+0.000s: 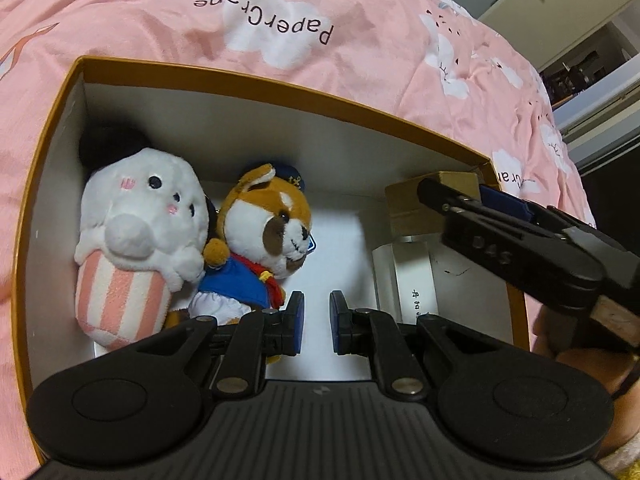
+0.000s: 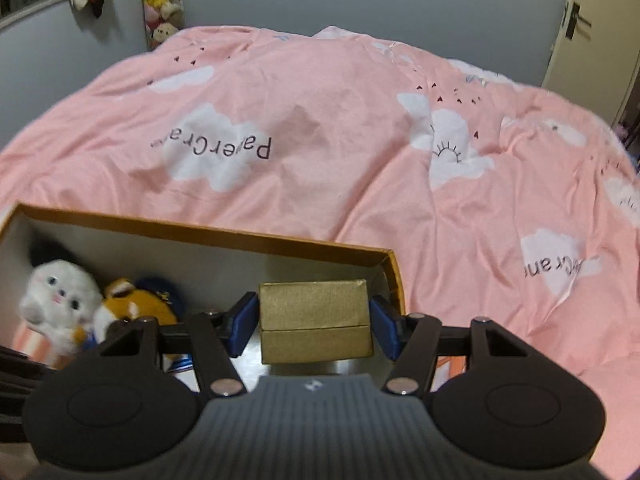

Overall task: Organize objects
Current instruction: 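Lower the gold box into the orange box beside the white box and open the right tool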

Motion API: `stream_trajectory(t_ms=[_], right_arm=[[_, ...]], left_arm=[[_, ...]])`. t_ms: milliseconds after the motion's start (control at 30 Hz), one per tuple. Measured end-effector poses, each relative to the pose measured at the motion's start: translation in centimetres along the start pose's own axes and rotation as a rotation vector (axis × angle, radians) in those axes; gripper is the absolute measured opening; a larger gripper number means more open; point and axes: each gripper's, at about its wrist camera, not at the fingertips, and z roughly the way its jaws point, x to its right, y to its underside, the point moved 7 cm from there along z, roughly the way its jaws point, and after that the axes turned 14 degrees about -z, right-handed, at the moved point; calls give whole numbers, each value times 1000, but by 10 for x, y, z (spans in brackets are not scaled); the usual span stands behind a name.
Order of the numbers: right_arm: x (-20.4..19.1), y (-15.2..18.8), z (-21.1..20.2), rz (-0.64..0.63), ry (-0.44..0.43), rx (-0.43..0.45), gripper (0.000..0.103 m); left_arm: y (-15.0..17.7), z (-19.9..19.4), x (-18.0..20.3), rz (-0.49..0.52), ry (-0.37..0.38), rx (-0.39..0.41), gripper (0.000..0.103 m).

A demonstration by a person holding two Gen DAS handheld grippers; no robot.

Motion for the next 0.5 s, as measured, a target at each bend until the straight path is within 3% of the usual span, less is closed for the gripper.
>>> stream_trajectory(t_ms=[133,500], right_arm=[[-7,-1,9,-75,30,-8,62],[-9,2,8,-127,20,-18,63]], left_arm=[[-2,0,-5,-3,-12,6,14],[-3,0,-12,-25,-3,3,15]])
